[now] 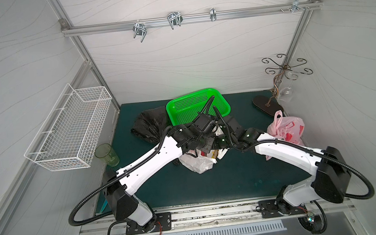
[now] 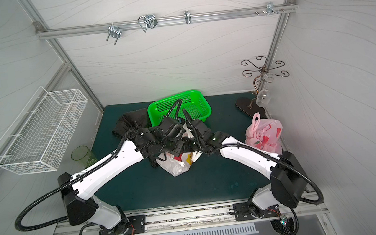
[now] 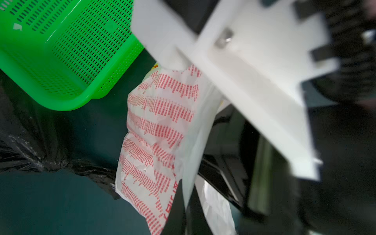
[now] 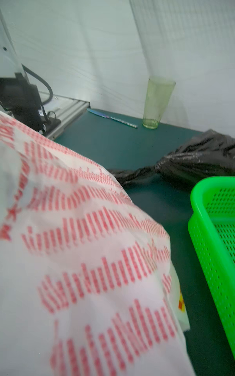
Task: Untie the knot of a plastic bag & take out the apple
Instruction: Untie the plastic bag at the center of the board.
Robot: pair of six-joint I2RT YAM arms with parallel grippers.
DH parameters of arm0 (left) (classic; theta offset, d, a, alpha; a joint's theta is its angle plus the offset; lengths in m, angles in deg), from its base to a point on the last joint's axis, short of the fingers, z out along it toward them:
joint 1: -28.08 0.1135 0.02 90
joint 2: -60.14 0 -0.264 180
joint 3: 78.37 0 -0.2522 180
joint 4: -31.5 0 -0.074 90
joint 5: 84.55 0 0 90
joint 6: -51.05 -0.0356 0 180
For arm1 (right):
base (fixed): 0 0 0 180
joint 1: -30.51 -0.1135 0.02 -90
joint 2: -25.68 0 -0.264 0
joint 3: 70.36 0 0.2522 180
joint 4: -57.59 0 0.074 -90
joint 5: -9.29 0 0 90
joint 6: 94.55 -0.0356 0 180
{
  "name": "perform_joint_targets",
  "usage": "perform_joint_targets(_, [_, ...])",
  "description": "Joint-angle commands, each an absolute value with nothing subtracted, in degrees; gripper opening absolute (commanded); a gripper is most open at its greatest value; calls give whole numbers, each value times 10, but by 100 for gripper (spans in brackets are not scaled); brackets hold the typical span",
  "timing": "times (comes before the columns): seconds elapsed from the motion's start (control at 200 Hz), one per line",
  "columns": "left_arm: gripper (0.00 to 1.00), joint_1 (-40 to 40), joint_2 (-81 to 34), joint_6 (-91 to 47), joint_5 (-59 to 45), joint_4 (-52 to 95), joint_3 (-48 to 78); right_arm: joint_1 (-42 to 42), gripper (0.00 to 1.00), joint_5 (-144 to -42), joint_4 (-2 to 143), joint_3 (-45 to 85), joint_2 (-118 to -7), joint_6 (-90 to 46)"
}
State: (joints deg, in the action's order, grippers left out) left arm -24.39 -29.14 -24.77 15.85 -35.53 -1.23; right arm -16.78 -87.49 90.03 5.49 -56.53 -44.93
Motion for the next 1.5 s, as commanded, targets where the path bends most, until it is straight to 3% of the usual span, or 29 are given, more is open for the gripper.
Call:
perform_joint_targets(0.0, [0, -242, -271, -248, 168, -347, -17, -170, 0, -780, 972, 64, -566, -459])
perform_joint_targets(0.485, [0, -153, -216, -298, 177, -358, 14, -166, 0, -734, 968, -124, -524, -492])
perform_joint_targets(0.695, [0, -149, -209, -294, 159, -353, 23, -170, 0, -721, 1000, -101, -498, -471])
perform_joint_targets(0.91, [0, -149, -221, -289, 134, -342, 18, -226, 0, -650, 1047, -41, -437, -432])
perform_joint_targets(1.05, [0, -150, -215, -276, 83, -323, 31, -235, 0, -708, 989, -30, -432, -378])
perform_joint_targets(1.256, [0, -150, -192, -276, 39, -260, 75, -264, 0, -894, 922, 9, -518, -289])
perform_joint_targets(1.496, [0, -151, -220, -297, 35, -282, 39, -370, 0, -984, 870, -10, -533, -278])
